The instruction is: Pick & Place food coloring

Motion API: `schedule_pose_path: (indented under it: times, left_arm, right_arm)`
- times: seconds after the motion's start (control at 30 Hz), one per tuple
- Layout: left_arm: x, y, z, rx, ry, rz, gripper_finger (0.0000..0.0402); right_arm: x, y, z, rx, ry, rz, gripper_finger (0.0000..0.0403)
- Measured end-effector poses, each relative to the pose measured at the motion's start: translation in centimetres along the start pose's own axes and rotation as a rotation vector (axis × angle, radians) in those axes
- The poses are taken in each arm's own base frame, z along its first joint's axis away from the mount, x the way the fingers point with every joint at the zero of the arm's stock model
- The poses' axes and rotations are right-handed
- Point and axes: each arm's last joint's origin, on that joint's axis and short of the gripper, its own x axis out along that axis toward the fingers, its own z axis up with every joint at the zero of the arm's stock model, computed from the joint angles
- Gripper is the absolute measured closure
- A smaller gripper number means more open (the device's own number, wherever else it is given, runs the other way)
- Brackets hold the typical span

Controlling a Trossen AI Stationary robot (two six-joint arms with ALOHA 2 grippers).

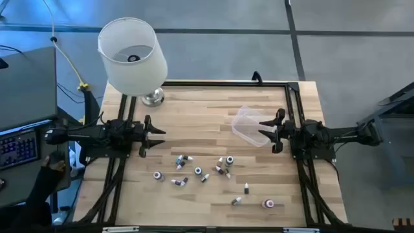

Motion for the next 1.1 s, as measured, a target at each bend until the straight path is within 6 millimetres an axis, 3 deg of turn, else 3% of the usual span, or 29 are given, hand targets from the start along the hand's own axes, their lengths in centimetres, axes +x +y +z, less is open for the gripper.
schedule_pose_path:
  times: [1.1]
  left_arm:
    - [0.0, 0.0, 0.01, 0.0, -0.001, 0.0, 0.0224]
  right_arm:
    - [0.0, 0.0, -0.01, 0.0, 0.0, 0.0, 0.0246]
